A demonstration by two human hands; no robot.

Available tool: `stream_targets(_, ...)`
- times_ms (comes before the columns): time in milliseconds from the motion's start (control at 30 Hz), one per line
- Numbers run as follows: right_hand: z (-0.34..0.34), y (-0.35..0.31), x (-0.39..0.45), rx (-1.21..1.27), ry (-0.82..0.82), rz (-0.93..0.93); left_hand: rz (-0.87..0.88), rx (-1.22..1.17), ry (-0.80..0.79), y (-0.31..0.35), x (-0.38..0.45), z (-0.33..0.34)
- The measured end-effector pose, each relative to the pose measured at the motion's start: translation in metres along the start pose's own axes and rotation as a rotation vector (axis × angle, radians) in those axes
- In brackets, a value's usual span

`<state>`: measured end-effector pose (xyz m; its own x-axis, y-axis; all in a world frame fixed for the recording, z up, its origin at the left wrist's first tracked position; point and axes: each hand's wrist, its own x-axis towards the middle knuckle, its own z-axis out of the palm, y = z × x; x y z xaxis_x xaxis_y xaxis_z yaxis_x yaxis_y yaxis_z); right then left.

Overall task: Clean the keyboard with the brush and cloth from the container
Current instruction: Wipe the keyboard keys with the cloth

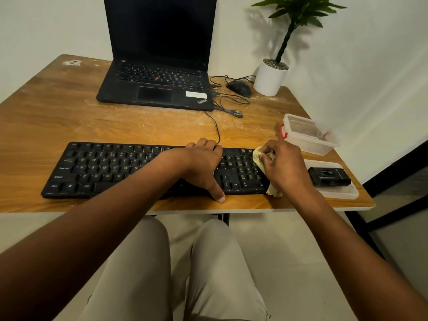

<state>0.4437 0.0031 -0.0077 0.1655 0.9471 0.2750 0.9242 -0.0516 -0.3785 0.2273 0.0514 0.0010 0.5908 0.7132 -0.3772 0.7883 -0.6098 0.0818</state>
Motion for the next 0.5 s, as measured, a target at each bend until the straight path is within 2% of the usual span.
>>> stream_targets(100,0.004,-0.019,-0.001,0.053,-0.019,-0.087,-0.004,-0.003,0.004,0.000,0.001,0.001)
stream_targets(200,0.014,-0.028,-0.009,-0.032,-0.080,-0.162,-0.008,0.004,0.003,0.000,0.001,0.001)
stream_targets(400,-0.001,0.004,0.007,0.020,-0.026,0.012,-0.007,0.005,-0.004,0.001,0.000,0.000)
stream_targets(500,-0.004,-0.006,0.001,0.050,0.007,-0.013,-0.005,0.004,-0.005,0.001,0.001,0.000)
